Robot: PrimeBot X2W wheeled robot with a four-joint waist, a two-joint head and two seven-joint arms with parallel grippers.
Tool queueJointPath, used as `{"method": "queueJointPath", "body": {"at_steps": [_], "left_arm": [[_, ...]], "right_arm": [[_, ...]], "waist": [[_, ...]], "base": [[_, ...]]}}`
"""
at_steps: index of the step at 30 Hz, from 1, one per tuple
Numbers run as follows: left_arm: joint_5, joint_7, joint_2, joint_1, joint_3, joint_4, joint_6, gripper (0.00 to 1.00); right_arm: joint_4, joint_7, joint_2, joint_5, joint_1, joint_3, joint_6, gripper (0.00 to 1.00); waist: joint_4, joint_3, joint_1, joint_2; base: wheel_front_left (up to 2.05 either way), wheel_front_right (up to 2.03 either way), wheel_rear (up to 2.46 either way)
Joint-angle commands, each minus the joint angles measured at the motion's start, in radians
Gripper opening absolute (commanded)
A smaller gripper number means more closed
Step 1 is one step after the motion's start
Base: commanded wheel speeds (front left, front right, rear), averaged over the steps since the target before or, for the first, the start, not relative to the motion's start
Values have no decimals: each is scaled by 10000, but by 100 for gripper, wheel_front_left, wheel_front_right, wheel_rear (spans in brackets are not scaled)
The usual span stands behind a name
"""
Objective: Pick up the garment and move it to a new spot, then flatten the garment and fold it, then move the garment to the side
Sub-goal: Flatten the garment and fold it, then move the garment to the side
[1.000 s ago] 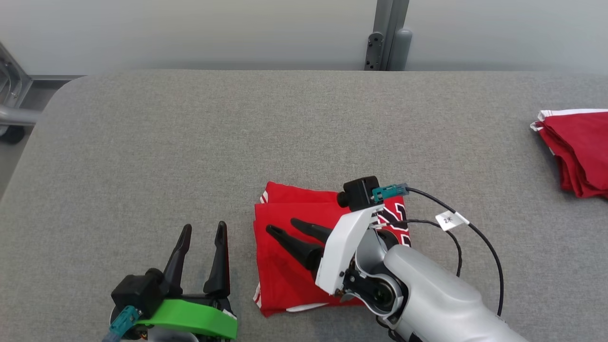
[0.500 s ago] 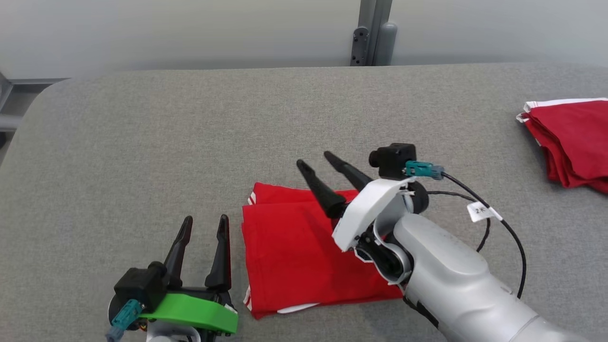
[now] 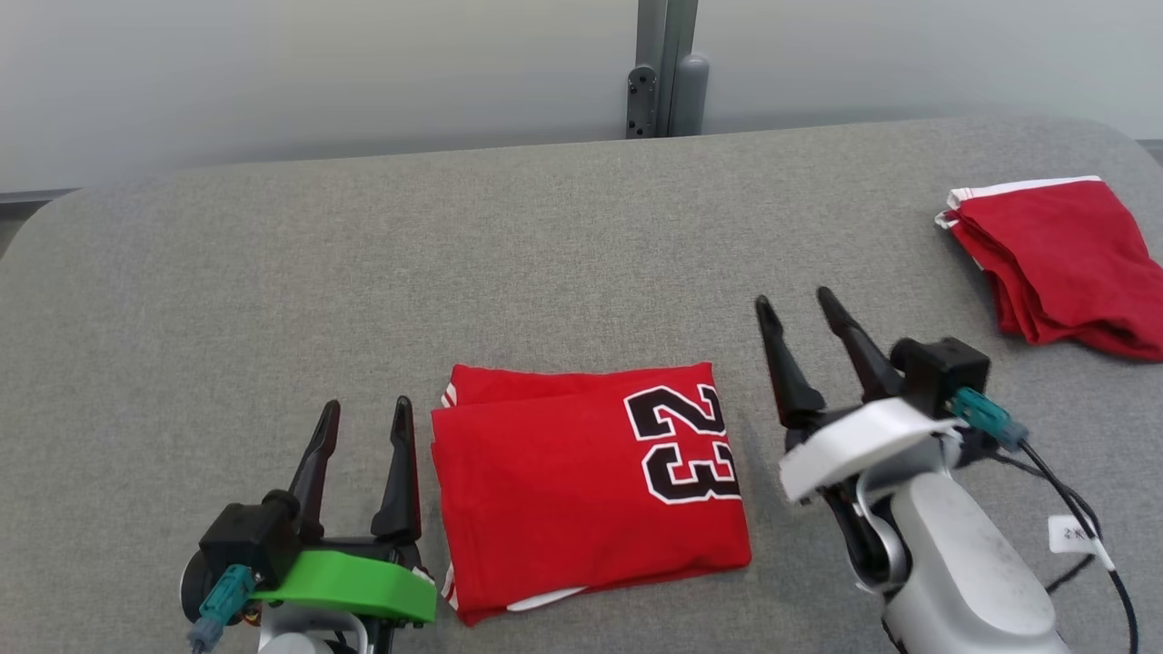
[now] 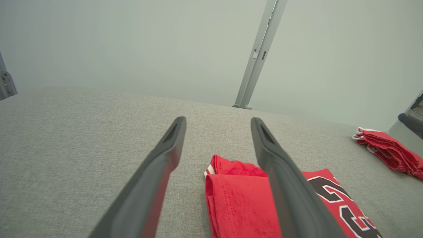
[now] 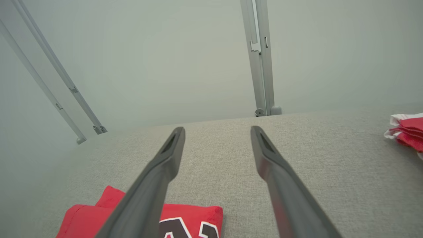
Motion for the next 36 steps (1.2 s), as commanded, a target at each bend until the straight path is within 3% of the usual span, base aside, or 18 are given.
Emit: {"method": "queueJointPath", "body": {"at_steps": [1,5,12,21,36], "left_arm": [[56,-25,48,128,103,-34,80,100],[160,-25,32,436,299,-10,139,100],[368,-25,-25,944,548,17,168,100],[738,-25,-77,1336,951,-60,153,100],[965,-25,-199,1511,1187,-63,-35,100]], "right_arm": [[-394,-19,-13,-373,464,-415,4,100],[-1481,-22,26,-651,1582,-1223,4,100],[-2352,-22,19,-475,2839,-1535,4,100],[-2394,-23,21,-1383,3212,-1599,4,100],[-2098,-24,19,-1300,3289,-1683,4,100]], "waist": [[-65,-88,0,0],[-164,-300,0,0],[-208,-724,0,0],[-189,-924,0,0],[-131,-1085,0,0]], "base": [[0,0,0],[0,0,0],[0,0,0],[0,0,0],[0,0,0]]}}
